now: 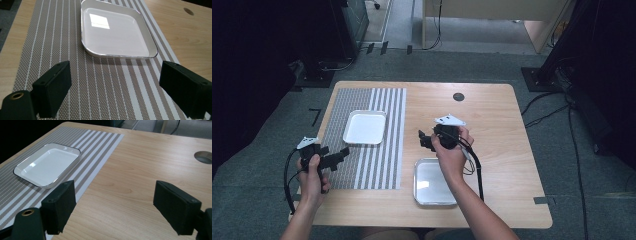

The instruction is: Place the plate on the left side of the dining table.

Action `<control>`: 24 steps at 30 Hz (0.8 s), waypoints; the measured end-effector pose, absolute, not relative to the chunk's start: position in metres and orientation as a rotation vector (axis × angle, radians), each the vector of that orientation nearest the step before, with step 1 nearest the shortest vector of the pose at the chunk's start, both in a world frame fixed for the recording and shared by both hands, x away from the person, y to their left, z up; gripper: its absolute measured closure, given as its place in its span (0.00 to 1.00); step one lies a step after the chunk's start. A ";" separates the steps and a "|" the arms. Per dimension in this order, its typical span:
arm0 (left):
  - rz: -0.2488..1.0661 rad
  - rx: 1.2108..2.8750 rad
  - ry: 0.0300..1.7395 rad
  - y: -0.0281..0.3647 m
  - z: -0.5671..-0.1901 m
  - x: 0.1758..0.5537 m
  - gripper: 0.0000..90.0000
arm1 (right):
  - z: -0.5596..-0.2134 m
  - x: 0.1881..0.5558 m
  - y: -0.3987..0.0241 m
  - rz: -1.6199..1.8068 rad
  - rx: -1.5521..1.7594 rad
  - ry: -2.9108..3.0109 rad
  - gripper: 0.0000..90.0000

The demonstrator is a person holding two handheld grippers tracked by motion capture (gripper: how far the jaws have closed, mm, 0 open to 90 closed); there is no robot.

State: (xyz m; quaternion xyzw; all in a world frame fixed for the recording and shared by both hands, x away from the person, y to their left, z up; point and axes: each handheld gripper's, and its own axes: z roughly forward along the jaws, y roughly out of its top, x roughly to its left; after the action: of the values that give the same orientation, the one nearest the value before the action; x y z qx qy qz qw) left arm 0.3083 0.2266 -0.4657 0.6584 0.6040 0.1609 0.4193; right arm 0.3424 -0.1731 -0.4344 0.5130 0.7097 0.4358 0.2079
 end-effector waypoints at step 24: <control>0.466 1.610 1.563 0.235 -0.479 0.277 0.12 | -0.448 0.320 -0.229 1.172 1.508 1.934 0.20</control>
State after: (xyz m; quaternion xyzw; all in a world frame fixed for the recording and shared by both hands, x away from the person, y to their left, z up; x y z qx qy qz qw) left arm 0.2774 0.2347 -0.4795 0.6400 0.6215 0.1854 0.4121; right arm 0.3202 -0.2293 -0.4475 0.5424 0.6955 0.4216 0.2103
